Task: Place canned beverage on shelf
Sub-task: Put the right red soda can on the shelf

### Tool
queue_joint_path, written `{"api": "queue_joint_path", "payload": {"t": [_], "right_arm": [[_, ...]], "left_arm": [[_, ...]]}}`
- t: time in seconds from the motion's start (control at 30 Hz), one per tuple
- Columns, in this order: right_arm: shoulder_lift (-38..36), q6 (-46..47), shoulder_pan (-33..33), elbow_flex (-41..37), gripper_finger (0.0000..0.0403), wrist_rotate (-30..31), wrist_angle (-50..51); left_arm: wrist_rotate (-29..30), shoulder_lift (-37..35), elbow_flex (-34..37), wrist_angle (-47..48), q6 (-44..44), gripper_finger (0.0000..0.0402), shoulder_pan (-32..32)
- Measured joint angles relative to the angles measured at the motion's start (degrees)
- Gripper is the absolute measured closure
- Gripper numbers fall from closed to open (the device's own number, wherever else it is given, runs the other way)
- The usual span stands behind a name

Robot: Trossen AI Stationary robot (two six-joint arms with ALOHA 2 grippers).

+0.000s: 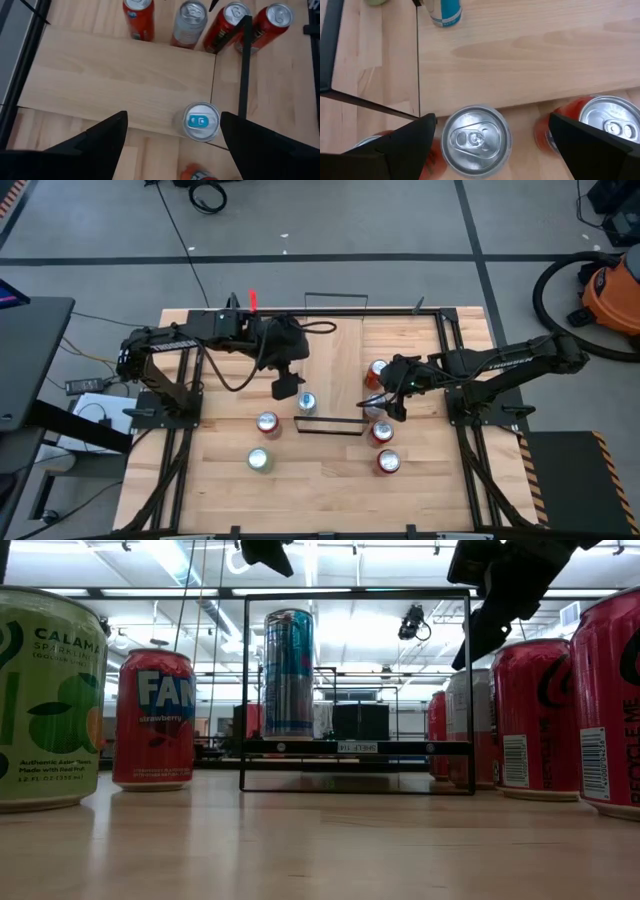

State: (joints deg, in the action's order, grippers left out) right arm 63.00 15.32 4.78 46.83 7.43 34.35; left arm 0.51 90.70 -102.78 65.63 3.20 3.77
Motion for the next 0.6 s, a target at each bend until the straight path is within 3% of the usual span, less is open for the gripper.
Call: {"api": "queue_joint_path", "payload": {"t": [0.23,0.37,0.6], "right_arm": [[-0.67,-1.61,0.0,0.6,0.0003,3.89,0.16],[-1.39,-4.35,-0.02,2.08,0.0003,7.6,1.26],[-1.94,-6.34,-0.39,3.75,0.0003,8.12,0.93]], "left_arm": [[-3.19,-3.54,0.08,8.42,3.87,0.0073,-1.53],[-8.25,-6.39,0.06,14.22,8.65,0.0073,-6.27],[-7.12,-6.43,0.06,19.84,19.93,0.0073,-15.99]]}}
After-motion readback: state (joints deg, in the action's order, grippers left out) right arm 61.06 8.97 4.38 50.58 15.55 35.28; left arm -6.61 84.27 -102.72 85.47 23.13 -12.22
